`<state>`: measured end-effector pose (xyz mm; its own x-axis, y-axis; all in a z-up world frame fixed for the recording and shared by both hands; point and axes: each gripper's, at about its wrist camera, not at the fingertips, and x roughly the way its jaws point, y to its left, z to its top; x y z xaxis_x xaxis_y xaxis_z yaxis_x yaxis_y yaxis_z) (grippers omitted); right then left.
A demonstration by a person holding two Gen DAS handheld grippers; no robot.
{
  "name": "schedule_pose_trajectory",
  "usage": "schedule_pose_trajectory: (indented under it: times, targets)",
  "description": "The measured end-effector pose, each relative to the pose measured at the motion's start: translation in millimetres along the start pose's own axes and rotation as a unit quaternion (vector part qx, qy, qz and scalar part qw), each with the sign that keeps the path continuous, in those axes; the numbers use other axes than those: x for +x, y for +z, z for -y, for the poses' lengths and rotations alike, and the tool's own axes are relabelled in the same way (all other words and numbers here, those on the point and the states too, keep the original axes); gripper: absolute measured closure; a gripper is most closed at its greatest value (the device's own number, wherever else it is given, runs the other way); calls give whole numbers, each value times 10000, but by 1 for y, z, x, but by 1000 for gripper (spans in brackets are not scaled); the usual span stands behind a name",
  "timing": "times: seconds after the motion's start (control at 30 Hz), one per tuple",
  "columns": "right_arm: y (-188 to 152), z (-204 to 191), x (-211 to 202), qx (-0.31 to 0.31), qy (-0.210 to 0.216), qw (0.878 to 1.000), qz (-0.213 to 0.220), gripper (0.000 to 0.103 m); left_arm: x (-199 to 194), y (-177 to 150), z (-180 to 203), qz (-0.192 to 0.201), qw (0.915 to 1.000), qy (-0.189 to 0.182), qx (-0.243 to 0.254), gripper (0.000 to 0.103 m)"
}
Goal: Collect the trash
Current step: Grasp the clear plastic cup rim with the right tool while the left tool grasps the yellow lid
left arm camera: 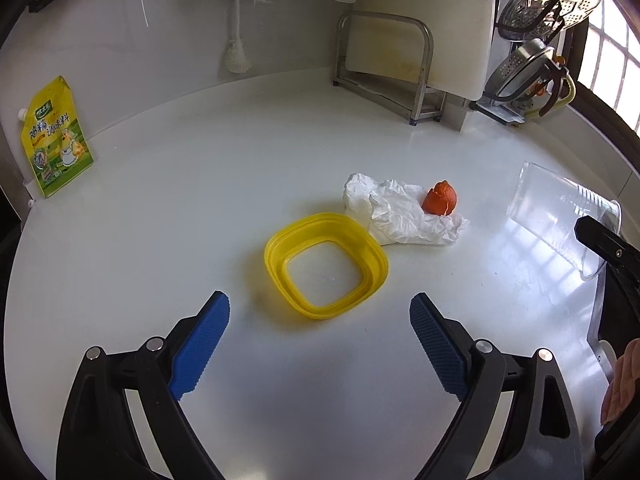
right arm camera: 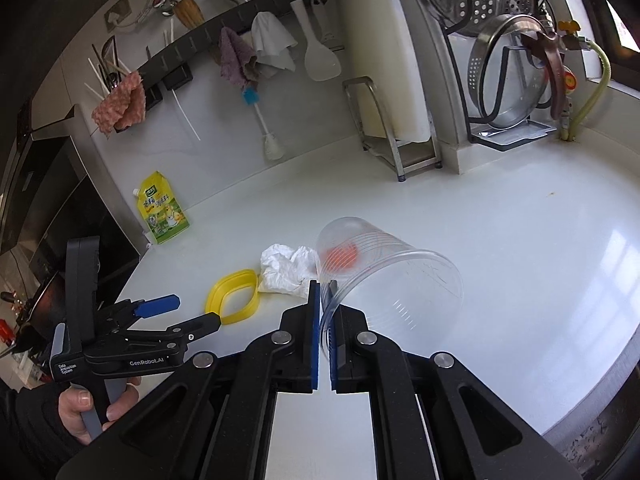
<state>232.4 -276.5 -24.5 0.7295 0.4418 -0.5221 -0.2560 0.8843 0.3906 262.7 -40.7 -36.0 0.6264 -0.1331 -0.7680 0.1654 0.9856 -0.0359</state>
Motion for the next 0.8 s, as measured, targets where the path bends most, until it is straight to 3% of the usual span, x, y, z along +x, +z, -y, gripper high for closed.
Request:
schedule_pose_trajectory:
  times: [0.17,0.4,0.5,0.57,0.8]
  targets:
    - [2,12,-2,211,10,9998,57,99,22,7,4,-319,9991,-15,-286,13]
    - [0,16,2,318,38,9995,-8,99,38,13,16,-372,9983,352,-277,13]
    - [1,14,1,299,52,9995,4,99,42,15,16,-358,9980,437,-285,19]
    - [1,14,1,313,63,9995,10,99,44,16,14,-370,9979,439,-300,31]
    - [0,12,0,266,2,9996,9,99,31,10,5,-190,9985,298,-415,33]
